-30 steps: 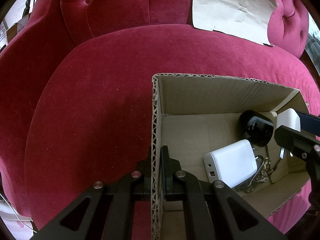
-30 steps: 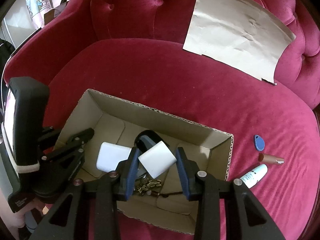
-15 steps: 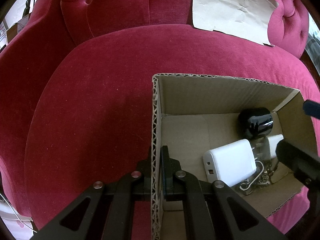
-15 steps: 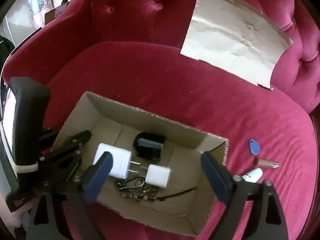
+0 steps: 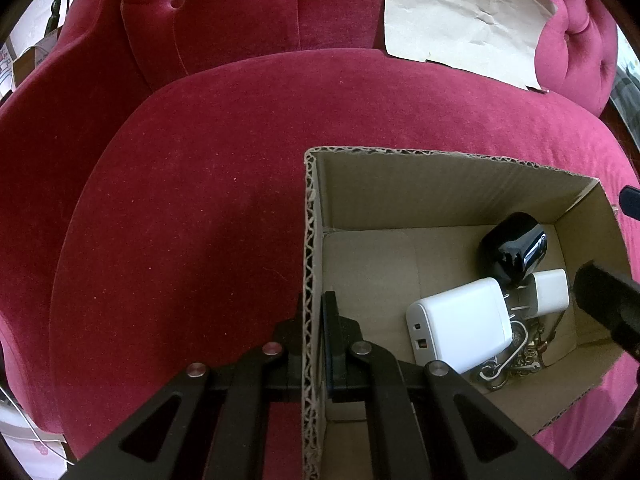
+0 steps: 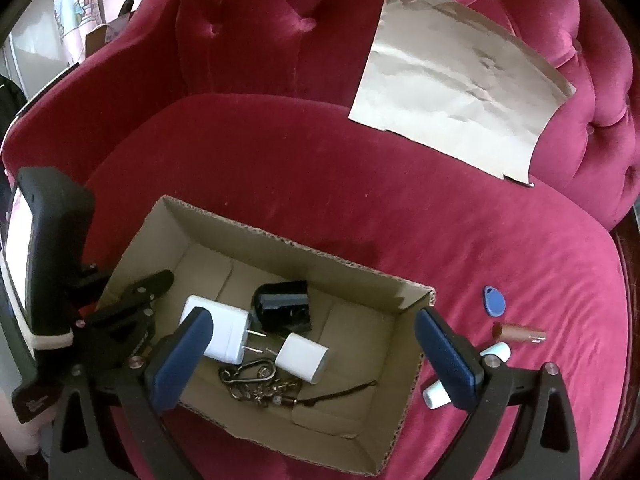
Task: Organize rigid objects
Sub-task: 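Lower the plug adapter into the box and open the right gripper, then move the open right gripper back to the brown tube on the seat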
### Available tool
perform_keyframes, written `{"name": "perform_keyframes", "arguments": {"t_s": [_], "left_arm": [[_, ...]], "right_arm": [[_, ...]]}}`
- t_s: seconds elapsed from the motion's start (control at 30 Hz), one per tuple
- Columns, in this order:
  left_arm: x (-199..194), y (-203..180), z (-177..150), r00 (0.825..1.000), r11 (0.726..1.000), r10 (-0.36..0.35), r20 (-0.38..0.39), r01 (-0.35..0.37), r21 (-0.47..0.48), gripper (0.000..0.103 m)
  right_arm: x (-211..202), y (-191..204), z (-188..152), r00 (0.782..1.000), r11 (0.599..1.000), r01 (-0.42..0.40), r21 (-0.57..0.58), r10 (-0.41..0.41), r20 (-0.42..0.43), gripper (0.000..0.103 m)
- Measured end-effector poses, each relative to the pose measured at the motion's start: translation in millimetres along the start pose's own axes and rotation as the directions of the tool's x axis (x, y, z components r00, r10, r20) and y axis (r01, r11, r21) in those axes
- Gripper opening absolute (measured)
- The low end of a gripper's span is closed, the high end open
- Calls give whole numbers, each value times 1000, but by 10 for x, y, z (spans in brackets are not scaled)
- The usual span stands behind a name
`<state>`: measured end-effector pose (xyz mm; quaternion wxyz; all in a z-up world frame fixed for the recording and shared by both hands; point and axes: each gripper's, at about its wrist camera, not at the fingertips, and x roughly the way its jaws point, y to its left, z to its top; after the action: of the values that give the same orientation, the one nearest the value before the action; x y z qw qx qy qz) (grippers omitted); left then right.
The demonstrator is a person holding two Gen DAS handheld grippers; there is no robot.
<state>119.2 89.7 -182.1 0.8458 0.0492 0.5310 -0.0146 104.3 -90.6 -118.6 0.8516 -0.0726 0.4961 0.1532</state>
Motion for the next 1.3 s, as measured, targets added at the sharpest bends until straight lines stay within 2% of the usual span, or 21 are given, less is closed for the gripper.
{"name": "perform_keyframes", "arguments": {"t_s": [0.43, 0.7, 1.3], "left_arm": [[1, 0, 0, 1000, 1000, 0, 0, 0, 0, 4], [3, 3, 0, 1000, 1000, 0, 0, 0, 0, 4], [16, 7, -8, 1000, 1000, -6, -1, 6, 3, 4]], "right_arm": [[-98, -171, -13, 1000, 1000, 4, 18, -4, 21, 103], [-156, -389, -10, 999, 998, 35, 61, -37, 29, 103], [-122, -1175, -105, 996, 975, 92, 203, -91, -15, 103]]}}
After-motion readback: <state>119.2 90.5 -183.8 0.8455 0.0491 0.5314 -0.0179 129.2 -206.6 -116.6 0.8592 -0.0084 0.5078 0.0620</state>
